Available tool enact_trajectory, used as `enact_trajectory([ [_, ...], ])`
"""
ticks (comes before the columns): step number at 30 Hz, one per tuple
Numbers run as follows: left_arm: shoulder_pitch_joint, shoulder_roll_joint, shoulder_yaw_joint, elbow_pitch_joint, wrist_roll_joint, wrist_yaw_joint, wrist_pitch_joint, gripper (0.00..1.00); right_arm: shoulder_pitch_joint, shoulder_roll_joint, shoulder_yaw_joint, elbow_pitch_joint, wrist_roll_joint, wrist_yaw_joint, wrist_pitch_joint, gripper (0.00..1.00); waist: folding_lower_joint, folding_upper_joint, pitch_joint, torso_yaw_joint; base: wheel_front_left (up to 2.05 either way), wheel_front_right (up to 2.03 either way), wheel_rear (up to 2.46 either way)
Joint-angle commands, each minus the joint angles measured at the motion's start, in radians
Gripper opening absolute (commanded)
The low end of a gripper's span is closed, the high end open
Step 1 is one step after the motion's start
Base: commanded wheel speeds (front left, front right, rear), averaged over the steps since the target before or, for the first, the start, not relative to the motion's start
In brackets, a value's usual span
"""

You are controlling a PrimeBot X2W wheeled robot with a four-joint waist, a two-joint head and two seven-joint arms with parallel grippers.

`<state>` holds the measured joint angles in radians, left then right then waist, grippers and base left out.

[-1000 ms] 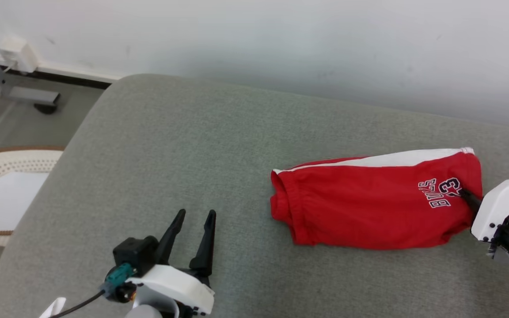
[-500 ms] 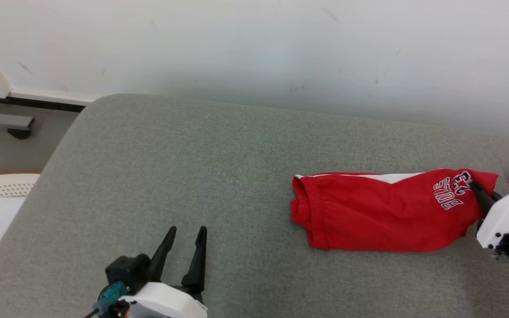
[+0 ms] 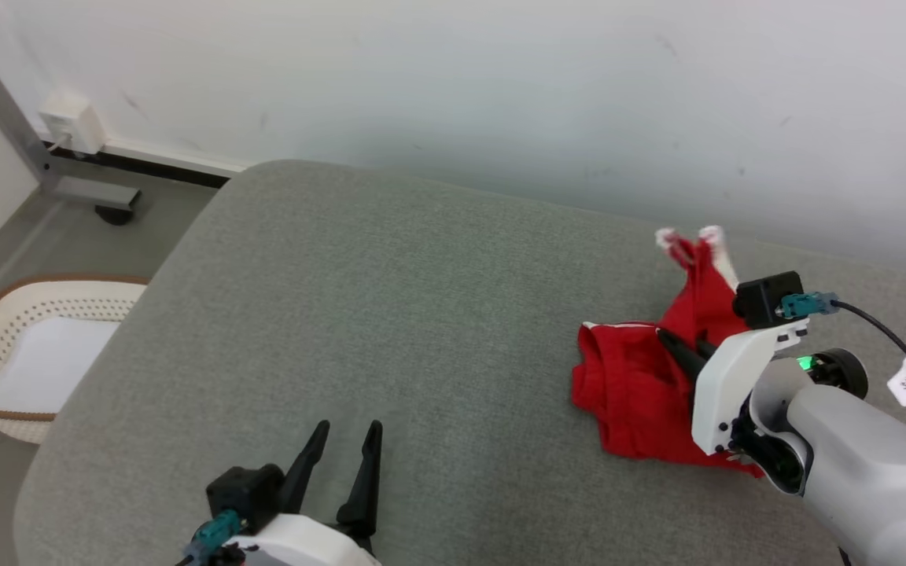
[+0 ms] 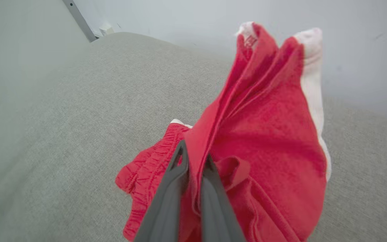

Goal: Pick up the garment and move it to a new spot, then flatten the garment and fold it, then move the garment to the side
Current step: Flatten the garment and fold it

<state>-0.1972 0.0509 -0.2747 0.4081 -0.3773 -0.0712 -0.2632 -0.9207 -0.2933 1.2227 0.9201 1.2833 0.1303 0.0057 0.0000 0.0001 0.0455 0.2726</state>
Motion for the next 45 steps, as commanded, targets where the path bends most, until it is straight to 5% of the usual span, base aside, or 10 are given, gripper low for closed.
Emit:
enact_trajectory([
  [1,0.0,0.003,-0.001,0.004,-0.001,-0.003,-0.001,1.0,-0.005,0.007,0.008,0.004,-0.013,0.0,0.011,0.0,0.0,-0.0001,-0.004,0.021,0.0,0.0,0.0],
  [11,-0.005,0.002,-0.008,0.015,-0.019,0.004,-0.001,1.0,0.037,0.074,0.038,0.043,-0.037,0.0,0.096,0.0,0.0,-0.0001,-0.009,0.054,0.0,0.0,0.0],
  [12,-0.002,0.002,-0.008,0.017,-0.019,0.006,-0.001,1.0,0.044,0.082,0.039,0.044,-0.039,0.0,0.093,0.1,0.0,-0.0001,-0.012,0.053,0.0,0.0,0.0],
  [13,-0.002,0.002,-0.006,0.017,-0.019,0.008,-0.001,1.0,0.048,0.092,0.039,0.043,-0.037,0.0,0.085,0.47,0.0,-0.0001,-0.013,0.049,0.0,0.0,0.0],
  [14,-0.004,0.002,-0.005,0.013,-0.019,0.007,-0.001,1.0,0.052,0.1,0.039,0.044,-0.034,0.0,0.077,1.0,0.0,-0.0001,-0.013,0.045,0.0,0.0,0.0],
  [22,0.001,0.002,0.03,-0.028,0.02,0.011,-0.001,1.0,0.084,0.103,0.024,-0.083,-0.008,0.0,-0.039,1.0,0.0,-0.0001,-0.027,-0.011,0.0,0.0,0.0],
  [30,0.036,0.004,0.095,-0.089,0.06,0.003,-0.001,1.0,0.116,-0.034,-0.054,-0.296,-0.029,0.0,-0.235,1.0,0.0,-0.0001,-0.054,-0.095,0.0,0.0,0.0],
  [38,0.064,0.004,0.142,-0.136,0.089,-0.008,-0.001,1.0,0.249,-0.179,-0.399,-0.35,-0.155,0.0,-0.27,1.0,0.0,-0.0001,-0.063,-0.154,0.0,0.0,0.0],
  [45,0.08,0.002,0.147,-0.162,0.097,-0.018,-0.001,1.0,0.424,-0.117,-0.677,-0.325,-0.339,0.0,-0.27,1.0,0.0,-0.0001,-0.056,-0.151,0.0,0.0,0.0],
])
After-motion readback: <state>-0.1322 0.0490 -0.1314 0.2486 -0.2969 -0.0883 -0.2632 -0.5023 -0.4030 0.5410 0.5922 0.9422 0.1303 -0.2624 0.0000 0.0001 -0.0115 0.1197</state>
